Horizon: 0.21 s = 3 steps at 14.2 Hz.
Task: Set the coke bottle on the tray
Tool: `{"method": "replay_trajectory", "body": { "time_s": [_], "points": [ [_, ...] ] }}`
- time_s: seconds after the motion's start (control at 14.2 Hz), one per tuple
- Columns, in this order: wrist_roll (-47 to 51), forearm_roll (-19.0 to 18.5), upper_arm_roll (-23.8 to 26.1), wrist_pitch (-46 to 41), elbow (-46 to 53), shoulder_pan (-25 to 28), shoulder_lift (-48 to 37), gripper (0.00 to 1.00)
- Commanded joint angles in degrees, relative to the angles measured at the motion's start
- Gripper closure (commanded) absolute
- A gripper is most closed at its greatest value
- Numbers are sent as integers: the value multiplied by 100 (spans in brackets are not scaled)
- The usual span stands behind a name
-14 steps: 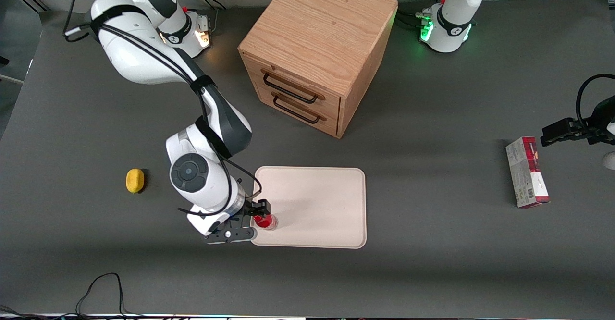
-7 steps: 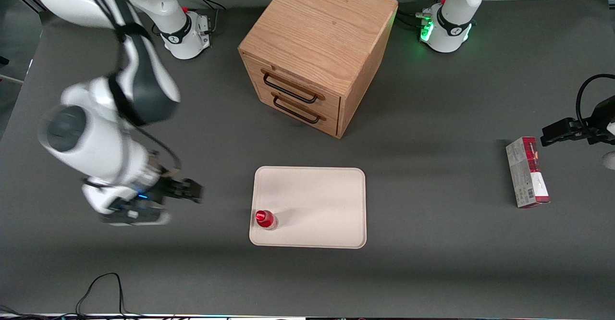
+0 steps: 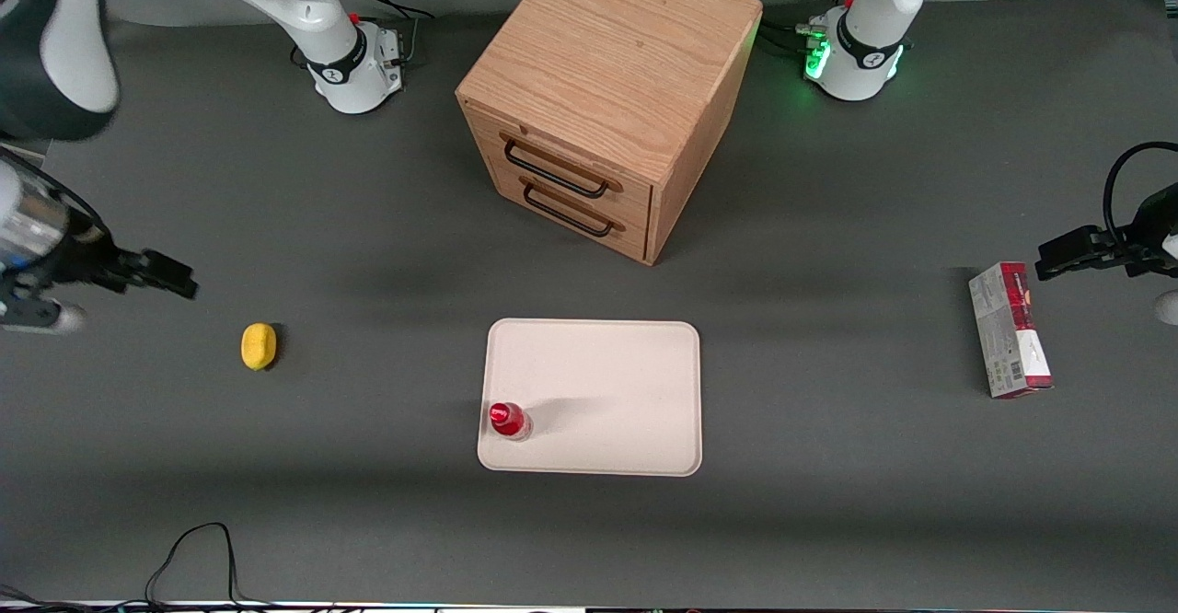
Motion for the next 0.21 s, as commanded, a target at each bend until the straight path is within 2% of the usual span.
{"method": "replay_trajectory", "body": {
  "time_s": [0.0,0.14],
  "points": [
    [-103,147,11,107,-648,40,-472,0],
    [-85,147,19,29,-719,102,-595,0]
  ]
}}
